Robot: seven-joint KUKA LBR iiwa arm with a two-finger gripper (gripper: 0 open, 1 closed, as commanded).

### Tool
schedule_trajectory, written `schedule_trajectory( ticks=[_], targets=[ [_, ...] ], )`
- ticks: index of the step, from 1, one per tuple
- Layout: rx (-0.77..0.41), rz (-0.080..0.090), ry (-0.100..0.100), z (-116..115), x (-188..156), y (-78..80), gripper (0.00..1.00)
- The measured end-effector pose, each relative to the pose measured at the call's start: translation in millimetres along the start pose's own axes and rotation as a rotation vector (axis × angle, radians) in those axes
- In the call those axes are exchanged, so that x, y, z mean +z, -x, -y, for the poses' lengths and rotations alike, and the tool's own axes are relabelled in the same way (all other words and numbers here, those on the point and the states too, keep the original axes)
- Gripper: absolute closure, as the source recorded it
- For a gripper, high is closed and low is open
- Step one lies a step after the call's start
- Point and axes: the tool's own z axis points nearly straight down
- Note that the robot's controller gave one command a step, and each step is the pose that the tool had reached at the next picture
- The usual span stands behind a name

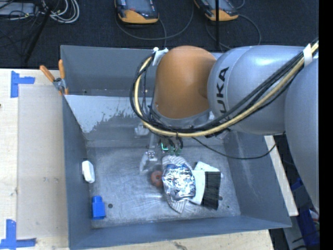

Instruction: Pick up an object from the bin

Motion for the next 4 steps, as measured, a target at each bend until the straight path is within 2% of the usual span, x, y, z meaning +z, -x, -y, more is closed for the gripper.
schedule_trajectory(
  ticks=[1,2,3,4],
  targets=[
    [0.005,0.008,0.002,1,-5,1.9,1.00],
    [0.006,0.008,0.002,1,-5,1.9,0.00],
    [0.006,0.008,0.002,1,-5,1.9,0.00],
    [-0.062,0.012,0.004,15,4,0.9,0.00]
  ],
)
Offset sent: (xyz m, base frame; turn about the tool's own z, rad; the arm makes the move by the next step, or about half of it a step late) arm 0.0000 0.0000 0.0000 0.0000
